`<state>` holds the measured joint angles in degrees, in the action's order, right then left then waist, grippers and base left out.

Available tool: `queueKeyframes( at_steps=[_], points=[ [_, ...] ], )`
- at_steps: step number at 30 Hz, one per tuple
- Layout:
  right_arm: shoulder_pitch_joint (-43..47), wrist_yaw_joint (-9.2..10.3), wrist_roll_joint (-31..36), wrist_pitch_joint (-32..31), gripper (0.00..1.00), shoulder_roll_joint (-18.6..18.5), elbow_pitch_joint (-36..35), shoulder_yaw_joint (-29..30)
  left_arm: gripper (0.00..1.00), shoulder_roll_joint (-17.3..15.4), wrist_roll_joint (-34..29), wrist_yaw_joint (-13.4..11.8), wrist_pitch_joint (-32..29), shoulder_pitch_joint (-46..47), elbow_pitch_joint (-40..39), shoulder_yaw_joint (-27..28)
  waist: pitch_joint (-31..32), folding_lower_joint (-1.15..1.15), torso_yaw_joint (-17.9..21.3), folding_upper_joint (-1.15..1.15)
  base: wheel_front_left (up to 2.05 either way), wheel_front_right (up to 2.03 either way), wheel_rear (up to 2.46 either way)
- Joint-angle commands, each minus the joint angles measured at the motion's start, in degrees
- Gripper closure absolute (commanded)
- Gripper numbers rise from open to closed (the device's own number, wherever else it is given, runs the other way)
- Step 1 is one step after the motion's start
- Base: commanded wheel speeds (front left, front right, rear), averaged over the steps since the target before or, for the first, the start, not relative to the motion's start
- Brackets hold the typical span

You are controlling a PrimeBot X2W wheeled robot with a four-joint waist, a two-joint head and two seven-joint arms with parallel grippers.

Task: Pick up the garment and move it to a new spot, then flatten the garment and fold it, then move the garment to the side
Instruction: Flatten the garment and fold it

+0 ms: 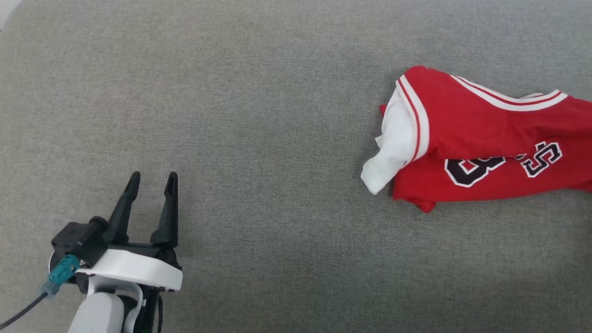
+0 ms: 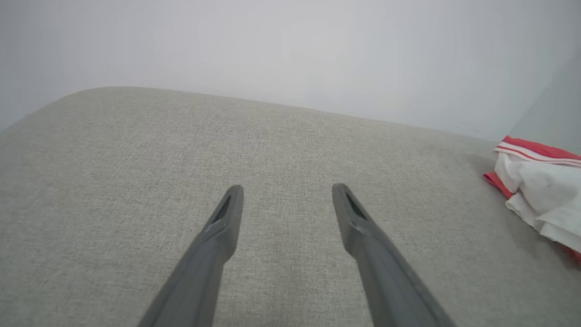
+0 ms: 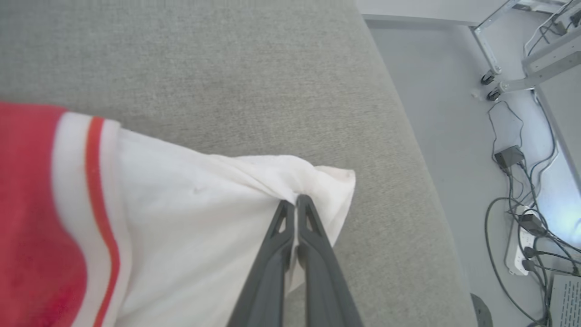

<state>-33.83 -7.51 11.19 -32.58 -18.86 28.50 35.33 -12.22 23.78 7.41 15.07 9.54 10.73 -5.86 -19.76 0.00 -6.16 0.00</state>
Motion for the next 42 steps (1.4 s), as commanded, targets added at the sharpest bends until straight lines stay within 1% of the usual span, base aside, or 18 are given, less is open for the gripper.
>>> queueKeyframes(
  at_steps=[1, 4, 7, 9, 12, 13, 14, 15, 19, 23, 26, 27, 30, 32, 34, 36, 38, 42],
  points=[
    [0.44, 0.04, 1.89, 1.09, 1.00, 0.28, -1.63, 1.72, 0.00, -0.44, -0.02, 0.12, 0.12, 1.11, -0.29, -0.23, 0.09, 0.00, 0.20, 0.00, 0.00, 0.00, 0.00],
    [0.29, 0.03, 4.97, 2.10, 1.00, 2.07, -3.45, 3.70, 0.00, -1.18, 0.06, 0.12, 0.12, 1.65, -0.41, -0.47, 0.17, 0.00, 0.59, 0.00, 0.00, 0.00, 0.00],
    [-0.14, 0.03, 6.69, 2.99, 1.00, 2.77, -4.42, 5.59, 0.00, -1.67, 0.05, 0.12, 0.12, 2.18, -0.59, -0.94, 0.15, 0.00, 1.01, 0.00, 0.00, 0.00, 0.00],
    [-0.35, 0.03, 6.20, 2.82, 1.00, 4.21, -3.84, 6.05, 0.00, -1.85, 0.18, 0.12, 0.11, 2.31, -0.69, -1.09, 0.11, 0.00, 1.47, 0.00, 0.00, 0.00, 0.00],
    [-0.55, 0.03, 6.60, 4.17, 1.00, 4.99, -3.82, 6.04, 0.00, -2.28, 0.08, 0.12, 0.12, 2.38, -0.66, -1.44, 0.11, 0.00, 2.27, 0.00, 0.00, 0.00, 0.00],
    [-0.75, 0.03, 6.35, 4.98, 0.78, 5.40, -3.66, 6.07, 0.00, -2.44, 0.09, 0.12, 0.11, 2.46, -0.61, -1.81, 0.15, 0.00, 2.55, 0.00, 0.00, 0.00, 0.00],
    [-0.86, 0.03, 6.08, 6.19, 0.22, 5.72, -3.83, 6.23, 0.00, -2.61, 0.32, 0.12, 0.12, 2.61, -0.66, -2.19, 0.22, 0.00, 2.82, 0.00, 0.00, 0.00, 0.00],
    [-0.95, 0.03, 5.95, 7.61, 0.00, 6.03, -3.97, 6.47, 0.00, -3.01, 0.42, 0.12, 0.11, 2.91, -0.76, -2.66, 0.35, 0.00, 3.07, 0.00, 0.00, 0.00, 0.00],
    [-0.16, 0.03, 3.32, 14.82, 0.00, 7.60, -5.41, 5.15, 0.00, -6.54, 0.37, 0.12, 0.12, 5.31, -1.57, -6.65, 1.27, 0.00, 4.06, 0.00, 0.00, 0.00, 0.00],
    [2.64, 0.03, -0.48, 22.45, 0.00, 9.84, -9.04, 0.75, 0.00, -12.54, 2.42, 0.12, 0.12, 9.70, -3.24, -12.62, 2.27, 0.00, 6.13, 0.00, 0.00, 0.00, 0.00],
    [4.87, 0.03, -3.89, 25.69, 0.00, 12.49, -12.88, -3.33, 0.00, -17.94, 6.83, 0.11, -0.40, 14.24, -3.81, -19.67, 2.77, 0.00, 8.34, 0.00, 0.00, 0.00, 0.00],
    [4.87, 0.03, -3.89, 25.69, 0.00, 12.49, -12.88, -3.33, 0.00, -17.94, 6.83, 0.11, -0.40, 14.24, -3.81, -19.67, 2.77, 0.00, 8.34, 0.00, 0.00, 0.00, 0.00],
    [7.19, 0.03, -7.06, 27.04, 0.00, 14.14, -16.17, -7.16, 0.00, -22.21, 16.65, 0.05, -6.22, 19.92, -5.51, -28.06, 2.51, 0.00, 10.75, 0.00, 0.00, 0.00, 0.00],
    [8.47, 0.03, -8.64, 27.21, 0.00, 14.91, -18.18, -9.38, 0.00, -24.14, 27.08, 0.05, -13.76, 23.45, -6.86, -33.51, 2.10, 0.00, 12.30, 0.00, 0.00, 0.00, 0.00],
    [9.47, 0.03, -9.52, 27.30, 0.00, 15.36, -19.99, -11.06, 0.00, -26.76, 35.42, 0.05, -21.88, 27.89, -8.50, -38.17, 1.51, 0.00, 13.74, 0.00, 0.00, 0.00, 0.00],
    [10.42, 0.03, -9.97, 27.20, 0.00, 15.64, -21.11, -12.52, 0.00, -27.72, 44.46, 0.04, -29.11, 31.01, -8.63, -40.84, 0.89, 0.00, 15.04, 0.00, 0.00, 0.00, 0.00],
    [11.10, 0.03, -10.58, 27.06, 0.00, 15.86, -22.05, -13.90, 0.00, -28.13, 51.01, 0.06, -33.90, 34.34, -8.61, -41.86, 0.16, 0.00, 16.32, 0.00, 0.00, 0.00, 0.00],
    [11.87, 0.03, -12.27, 27.01, 0.00, 15.95, -22.86, -16.26, 0.00, -27.64, 59.21, 0.06, -41.43, 38.48, -7.12, -43.29, -1.06, 0.00, 18.61, 0.00, 0.00, 0.00, 0.00]
  ],
)
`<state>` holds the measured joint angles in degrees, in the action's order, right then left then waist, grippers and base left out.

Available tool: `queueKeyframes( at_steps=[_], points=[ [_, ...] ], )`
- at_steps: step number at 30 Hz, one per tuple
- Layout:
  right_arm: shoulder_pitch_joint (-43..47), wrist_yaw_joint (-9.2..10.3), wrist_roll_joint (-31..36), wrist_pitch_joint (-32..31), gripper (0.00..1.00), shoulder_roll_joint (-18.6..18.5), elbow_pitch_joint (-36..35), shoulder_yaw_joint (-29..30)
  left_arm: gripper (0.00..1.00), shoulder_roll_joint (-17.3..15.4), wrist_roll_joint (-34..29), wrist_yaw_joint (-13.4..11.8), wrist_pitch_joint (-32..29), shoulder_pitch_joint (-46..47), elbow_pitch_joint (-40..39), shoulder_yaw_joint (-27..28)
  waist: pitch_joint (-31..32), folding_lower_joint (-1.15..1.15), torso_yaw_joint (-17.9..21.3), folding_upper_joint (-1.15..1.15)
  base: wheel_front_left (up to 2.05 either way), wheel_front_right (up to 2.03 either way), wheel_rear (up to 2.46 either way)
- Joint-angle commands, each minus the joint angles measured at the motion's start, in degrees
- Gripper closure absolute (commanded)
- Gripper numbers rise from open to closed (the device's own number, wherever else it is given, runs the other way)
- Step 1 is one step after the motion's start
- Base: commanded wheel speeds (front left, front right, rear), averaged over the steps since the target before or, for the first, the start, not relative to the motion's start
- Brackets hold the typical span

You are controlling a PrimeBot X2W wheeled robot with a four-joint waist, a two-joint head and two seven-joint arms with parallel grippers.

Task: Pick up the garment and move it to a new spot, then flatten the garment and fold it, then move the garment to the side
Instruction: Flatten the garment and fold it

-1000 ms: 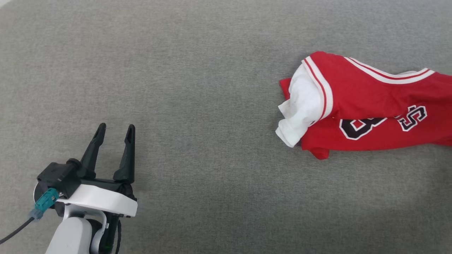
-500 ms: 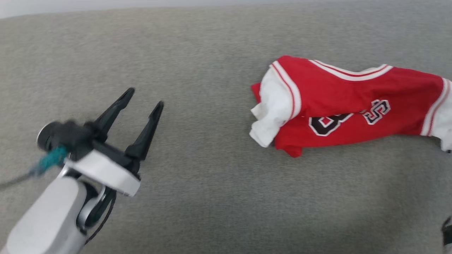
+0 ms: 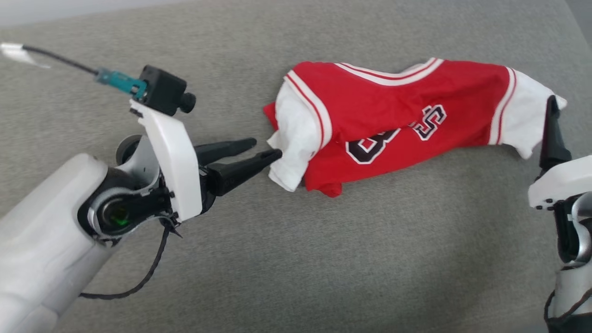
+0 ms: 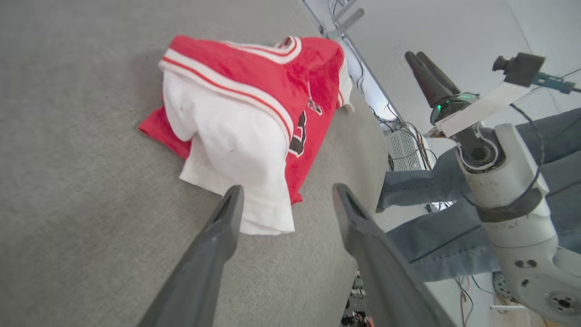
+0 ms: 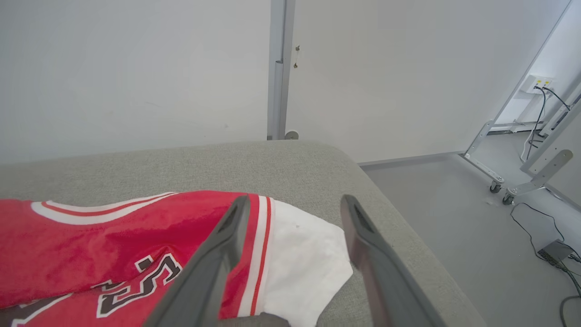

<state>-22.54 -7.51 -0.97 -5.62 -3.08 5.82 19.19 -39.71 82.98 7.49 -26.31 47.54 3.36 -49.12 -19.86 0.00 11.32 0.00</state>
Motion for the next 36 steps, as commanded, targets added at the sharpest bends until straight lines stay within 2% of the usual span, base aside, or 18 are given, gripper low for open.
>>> queueKeyframes(
  at_steps=[1, 4, 13, 15, 16, 24, 27, 28, 30, 36],
  points=[
    [0.75, 0.03, -0.69, 0.20, 0.00, 0.19, -0.20, -0.46, 0.00, 0.17, 1.57, -0.02, -1.87, 1.18, 0.84, -0.63, -1.27, 0.00, 1.55, 0.00, 0.00, 0.00, 0.00],
    [0.47, 0.03, -2.01, 0.63, 0.00, 0.18, 0.04, -1.61, 0.00, 0.18, 0.53, -0.02, -5.09, 3.29, 2.85, -2.80, -2.35, 0.00, 2.78, 0.00, 0.00, 0.00, 0.00],
    [-0.73, 0.03, -4.35, 2.11, 0.00, 0.16, 0.88, -3.32, 0.00, 1.07, 0.81, -0.01, -5.56, 4.35, 6.95, -6.14, -5.15, 0.00, 4.65, 0.00, 0.00, 0.00, 0.00],
    [-1.24, 0.03, -4.62, 2.28, 0.00, 0.17, 0.68, -3.40, 0.51, 1.28, 1.23, -0.01, -4.77, 4.36, 7.16, -6.32, -5.50, 0.00, 4.66, 0.00, 0.00, 0.00, 0.00],
    [-1.39, 0.03, -4.69, 2.40, 0.00, 0.17, 0.55, -3.43, 1.00, 1.47, 1.86, -0.01, -4.57, 4.39, 7.31, -6.20, -5.58, 0.00, 4.58, 0.00, 0.00, 0.00, 0.00],
    [-0.27, 0.03, -3.91, 1.93, 0.00, 0.15, -0.06, -2.71, 1.00, -0.69, 1.29, -0.01, -0.58, 6.43, 5.68, -5.60, -4.15, 0.00, 1.37, 0.00, 0.00, 0.00, 0.00],
    [0.36, 0.03, -3.22, 1.11, 0.00, 0.15, -0.53, -2.33, 1.00, -4.22, 1.24, -0.01, 2.55, 6.00, 3.83, -4.63, -2.60, 0.00, -1.62, 0.00, 0.00, 0.00, 0.00],
    [0.36, 0.03, -3.22, 1.11, 0.00, 0.15, -0.53, -2.33, 1.00, -4.22, 1.24, -0.01, 2.55, 6.00, 3.83, -4.63, -2.60, 0.00, -1.62, 0.00, 0.00, 0.00, 0.00],
    [0.56, 0.03, -3.06, 0.61, 0.00, 0.14, -0.87, -2.64, 1.00, -6.46, 0.58, -0.01, 4.16, 5.05, 3.78, -4.55, -1.90, 0.00, -3.02, 0.00, 0.00, 0.00, 0.00],
    [0.57, 0.03, -2.42, -1.12, 0.00, 0.13, -1.87, -3.56, 1.00, -12.25, -1.41, -0.01, 8.18, 0.81, 5.83, -7.17, -0.18, 0.00, -5.94, 0.00, 0.00, 0.00, 0.00]
  ],
)
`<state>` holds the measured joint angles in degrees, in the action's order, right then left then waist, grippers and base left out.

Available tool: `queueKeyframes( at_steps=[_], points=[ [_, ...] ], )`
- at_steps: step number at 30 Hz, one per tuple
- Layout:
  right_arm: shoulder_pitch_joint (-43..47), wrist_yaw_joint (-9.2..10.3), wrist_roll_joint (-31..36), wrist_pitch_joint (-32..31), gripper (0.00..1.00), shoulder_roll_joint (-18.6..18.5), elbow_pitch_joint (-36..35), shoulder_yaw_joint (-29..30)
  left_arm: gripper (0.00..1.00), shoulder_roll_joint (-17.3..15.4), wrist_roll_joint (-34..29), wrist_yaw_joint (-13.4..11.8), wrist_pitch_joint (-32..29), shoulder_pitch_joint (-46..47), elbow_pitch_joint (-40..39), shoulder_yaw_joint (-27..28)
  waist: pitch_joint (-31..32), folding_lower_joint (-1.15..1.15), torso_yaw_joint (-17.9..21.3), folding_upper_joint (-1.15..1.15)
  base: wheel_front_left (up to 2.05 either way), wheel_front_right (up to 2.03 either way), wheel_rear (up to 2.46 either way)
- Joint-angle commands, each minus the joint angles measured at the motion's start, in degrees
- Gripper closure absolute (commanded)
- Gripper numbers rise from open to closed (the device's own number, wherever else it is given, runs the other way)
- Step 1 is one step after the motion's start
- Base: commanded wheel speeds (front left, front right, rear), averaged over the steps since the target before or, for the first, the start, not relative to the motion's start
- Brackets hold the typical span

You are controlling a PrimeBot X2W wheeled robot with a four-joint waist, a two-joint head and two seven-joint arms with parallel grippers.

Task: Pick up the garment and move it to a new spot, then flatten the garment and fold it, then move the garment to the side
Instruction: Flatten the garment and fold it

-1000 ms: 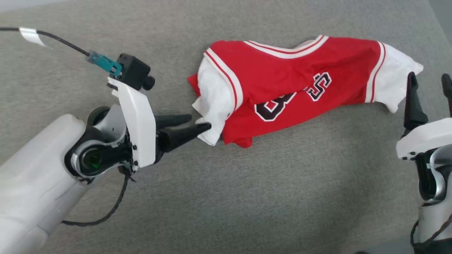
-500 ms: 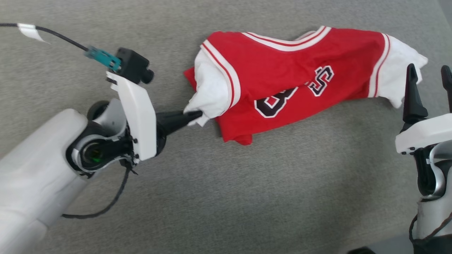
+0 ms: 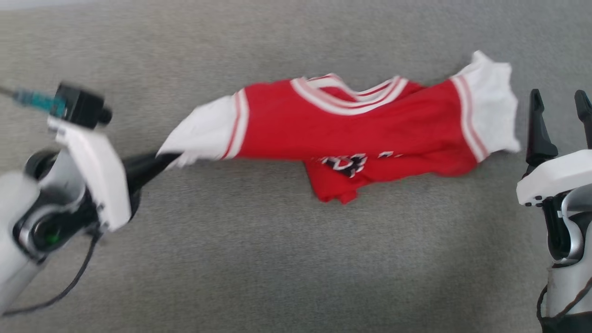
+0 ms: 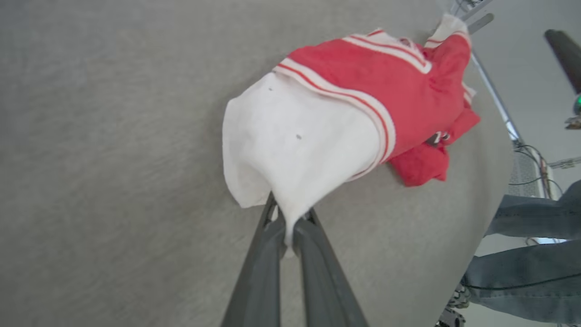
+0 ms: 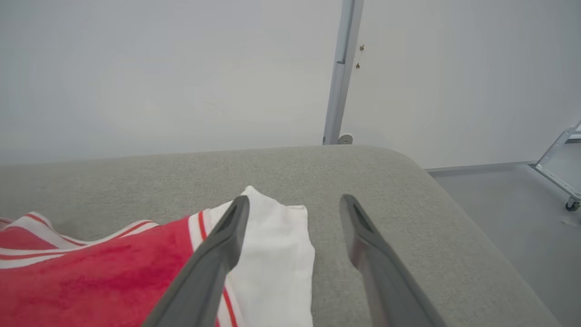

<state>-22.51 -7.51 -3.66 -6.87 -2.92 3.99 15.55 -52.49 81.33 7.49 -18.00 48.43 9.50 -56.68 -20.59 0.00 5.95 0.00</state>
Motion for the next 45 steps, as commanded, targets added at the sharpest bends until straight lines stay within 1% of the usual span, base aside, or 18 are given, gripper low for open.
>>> queueKeyframes(
  at_steps=[1, 4, 9, 13, 16, 20, 21, 22, 23, 24, 25, 28, 33, 35, 38, 40, 42, 45],
  points=[
    [0.59, 0.03, 0.30, -0.16, 0.00, -0.03, -0.29, -0.02, 1.00, -0.41, -1.29, -0.01, 0.63, -0.78, 0.67, -0.51, 0.69, 0.00, -0.90, 0.00, 0.00, 0.00, 0.00],
    [0.96, 0.03, 0.38, -1.11, 0.00, -0.04, -0.98, -0.22, 1.00, -1.52, -4.69, -0.02, 2.91, -2.94, 4.40, -3.68, 1.01, 0.00, -1.51, 0.00, 0.00, 0.00, 0.00],
    [1.99, 0.03, 0.91, -2.28, 0.00, -0.04, -2.43, 0.25, 1.00, -0.67, -7.71, -0.04, 5.76, -4.44, 11.06, -7.51, 1.51, 0.00, -1.99, 0.00, 0.00, 0.00, 0.00],
    [2.65, 0.03, 0.85, -3.07, 0.00, -0.03, -3.49, 0.42, 1.00, 1.32, -6.63, -0.07, 7.35, -4.18, 12.37, -9.27, 1.81, 0.00, -2.01, 0.00, 0.00, 0.00, 0.00],
    [3.22, 0.03, 0.89, -3.55, 0.00, -0.03, -3.85, 0.57, 1.00, 1.52, -7.81, -0.07, 8.34, -3.16, 12.97, -10.58, 2.13, 0.00, -1.98, 0.00, 0.00, 0.00, 0.00],
    [3.38, 0.03, 0.86, -3.92, 0.00, -0.03, -3.74, 0.26, 1.00, 2.36, -6.52, -0.07, 9.03, -2.88, 13.78, -12.14, 2.78, 0.00, -1.77, 0.00, 0.00, 0.00, 0.00],
    [3.48, 0.03, 0.88, -3.99, 0.00, -0.03, -3.68, 0.21, 0.95, 2.51, -6.36, -0.07, 9.46, -2.80, 13.83, -12.50, 2.96, 0.00, -1.76, 0.00, 0.00, 0.00, 0.00],
    [3.58, 0.03, 0.87, -4.07, 0.00, -0.03, -3.61, 0.15, 0.73, 2.60, -6.17, -0.07, 10.09, -2.70, 14.02, -12.65, 3.12, 0.00, -1.77, 0.00, 0.00, 0.00, 0.00],
    [3.66, 0.03, 0.86, -4.16, 0.00, -0.03, -3.57, 0.14, 0.58, 2.60, -6.42, -0.07, 10.76, -2.54, 14.27, -12.86, 3.28, 0.00, -1.79, 0.00, 0.00, 0.00, 0.00],
    [3.83, 0.03, 0.93, -4.24, 0.00, -0.03, -3.49, 0.06, 0.27, 2.67, -6.58, -0.07, 11.75, -2.43, 14.45, -12.98, 3.51, 0.00, -1.83, 0.00, 0.00, 0.00, 0.00],
    [4.07, 0.03, 1.07, -4.50, 0.00, -0.03, -3.40, -0.01, 0.00, 2.76, -6.15, -0.07, 12.97, -2.58, 14.58, -12.94, 3.78, 0.00, -1.90, 0.00, 0.00, 0.00, 0.00],
    [4.57, 0.03, 1.41, -5.20, 0.00, -0.03, -3.00, -0.15, 0.00, 2.58, -4.88, -0.07, 16.70, -3.43, 15.02, -12.55, 4.61, 0.00, -2.31, 0.00, 0.00, 0.00, 0.00],
    [5.73, 0.03, 2.23, -7.13, 0.00, -0.02, -1.92, -0.25, 0.00, 2.80, -6.68, -0.07, 25.96, -5.28, 17.99, -11.54, 5.87, 0.00, -3.84, 0.00, 0.00, 0.00, 0.00],
    [5.99, 0.03, 2.51, -8.29, 0.00, -0.30, -1.32, -0.48, 0.00, 3.69, -7.32, -0.78, 30.04, -6.38, 19.49, -10.56, 6.26, 0.00, -4.59, 0.00, 0.00, 0.00, 0.00],
    [6.34, 0.03, 2.50, -9.55, 0.00, -1.15, -0.46, -0.72, 0.00, 5.25, -8.11, -2.11, 32.34, -8.09, 20.25, -8.97, 6.66, 0.00, -5.52, 0.00, 0.00, 0.00, 0.00],
    [6.53, 0.03, 2.43, -10.89, 0.00, -2.31, 0.52, -1.27, 0.00, 7.15, -9.09, -3.78, 33.16, -9.83, 20.40, -5.93, 6.88, 0.00, -6.63, 0.00, 0.00, 0.00, 0.00],
    [6.54, 0.03, 1.84, -12.10, 0.00, -3.64, 1.41, -1.56, 0.00, 9.82, -12.02, -5.52, 33.21, -11.56, 18.89, 0.96, 7.02, 0.00, -8.05, 0.00, 0.00, 0.00, 0.00],
    [6.04, 0.03, 0.83, -13.78, 0.00, -5.80, 2.83, -1.41, 0.00, 14.59, -19.25, -7.31, 33.21, -18.23, 16.24, 11.37, 7.16, 0.00, -9.93, 0.00, 0.00, 0.00, 0.00]
  ],
)
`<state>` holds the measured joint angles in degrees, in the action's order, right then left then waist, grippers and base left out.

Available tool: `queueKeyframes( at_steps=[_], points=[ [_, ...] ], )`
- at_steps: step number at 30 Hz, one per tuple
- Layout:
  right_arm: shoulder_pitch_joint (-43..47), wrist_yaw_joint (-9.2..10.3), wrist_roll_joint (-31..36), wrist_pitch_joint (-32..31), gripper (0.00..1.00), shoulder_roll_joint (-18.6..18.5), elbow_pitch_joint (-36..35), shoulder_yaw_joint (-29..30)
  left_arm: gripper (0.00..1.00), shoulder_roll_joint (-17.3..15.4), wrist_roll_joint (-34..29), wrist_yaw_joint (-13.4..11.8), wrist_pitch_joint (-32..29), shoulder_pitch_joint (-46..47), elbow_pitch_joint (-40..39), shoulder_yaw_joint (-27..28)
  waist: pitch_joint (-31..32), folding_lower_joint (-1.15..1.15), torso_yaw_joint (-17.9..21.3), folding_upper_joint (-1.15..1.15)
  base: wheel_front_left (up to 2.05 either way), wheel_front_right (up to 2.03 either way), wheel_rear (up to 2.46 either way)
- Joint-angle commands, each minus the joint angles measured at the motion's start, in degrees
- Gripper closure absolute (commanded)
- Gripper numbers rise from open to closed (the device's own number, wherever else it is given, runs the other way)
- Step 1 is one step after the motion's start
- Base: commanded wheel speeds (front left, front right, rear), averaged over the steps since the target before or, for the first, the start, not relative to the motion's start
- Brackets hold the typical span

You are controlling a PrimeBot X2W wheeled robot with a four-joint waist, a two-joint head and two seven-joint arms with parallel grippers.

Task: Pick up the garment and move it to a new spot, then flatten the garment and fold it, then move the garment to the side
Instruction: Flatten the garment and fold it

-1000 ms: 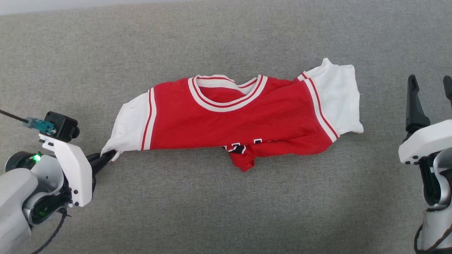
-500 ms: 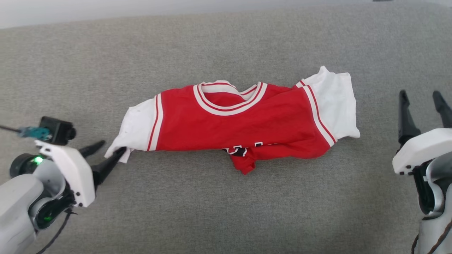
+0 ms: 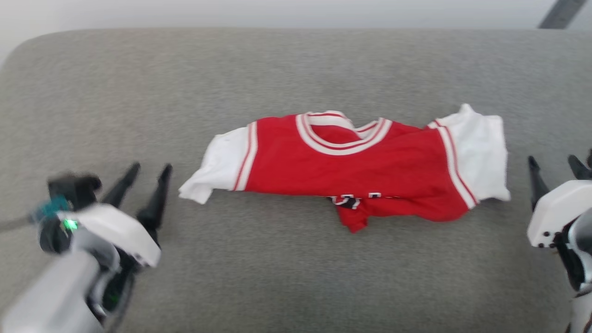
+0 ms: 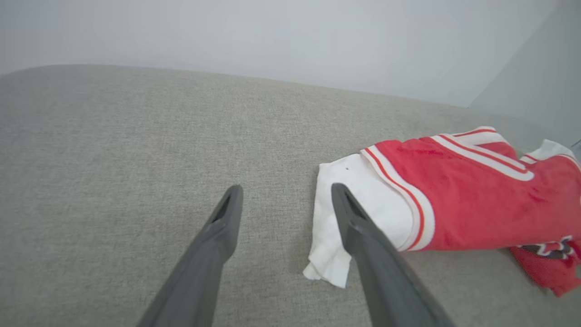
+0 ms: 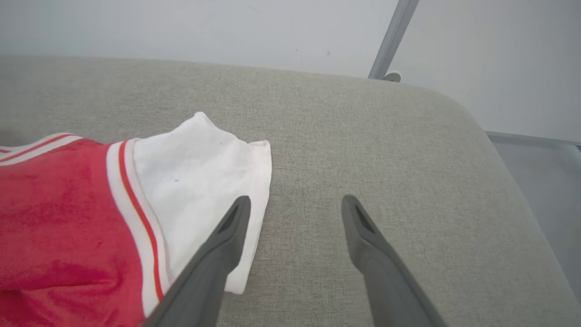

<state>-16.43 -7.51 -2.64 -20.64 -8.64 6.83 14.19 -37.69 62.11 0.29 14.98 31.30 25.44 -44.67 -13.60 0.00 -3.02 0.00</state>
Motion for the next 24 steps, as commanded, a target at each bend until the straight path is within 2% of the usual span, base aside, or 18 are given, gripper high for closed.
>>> queueKeyframes(
  at_steps=[1, 7, 11, 17, 24],
  points=[
    [-0.39, 0.03, -0.90, -0.81, 0.00, -0.50, 0.62, 0.04, 0.00, 1.41, -2.96, -0.54, 0.23, -3.09, -0.81, 2.94, 0.20, 0.00, -1.51, 0.00, 0.00, 0.00, 0.00],
    [-3.13, 0.03, -3.91, -9.90, 0.00, -5.41, 5.54, -1.01, 0.00, 10.92, -20.55, -0.54, 0.25, -13.74, -8.42, 19.11, -0.28, 0.00, -4.39, 0.00, 0.00, 0.00, 0.00],
    [-6.35, 0.03, -6.32, -16.17, 0.00, -7.93, 8.52, -1.91, 0.00, 16.52, -29.93, 1.06, 0.26, -17.74, -12.16, 26.51, -1.14, 0.00, -5.95, 0.00, 0.00, 0.00, 0.00],
    [-11.47, 0.03, -8.56, -24.12, 0.00, -9.13, 13.82, -1.13, 0.00, 22.53, -37.76, 4.79, 0.26, -20.26, -13.92, 34.11, -2.64, 0.00, -8.26, 0.00, 0.00, 0.00, 0.00],
    [-12.44, 0.03, -7.36, -30.41, 0.00, -8.10, 18.43, 0.61, 0.00, 26.18, -41.95, 6.82, 0.26, -20.39, -14.63, 38.85, -3.77, 0.00, -9.76, 0.00, 0.00, 0.00, 0.00]
  ],
)
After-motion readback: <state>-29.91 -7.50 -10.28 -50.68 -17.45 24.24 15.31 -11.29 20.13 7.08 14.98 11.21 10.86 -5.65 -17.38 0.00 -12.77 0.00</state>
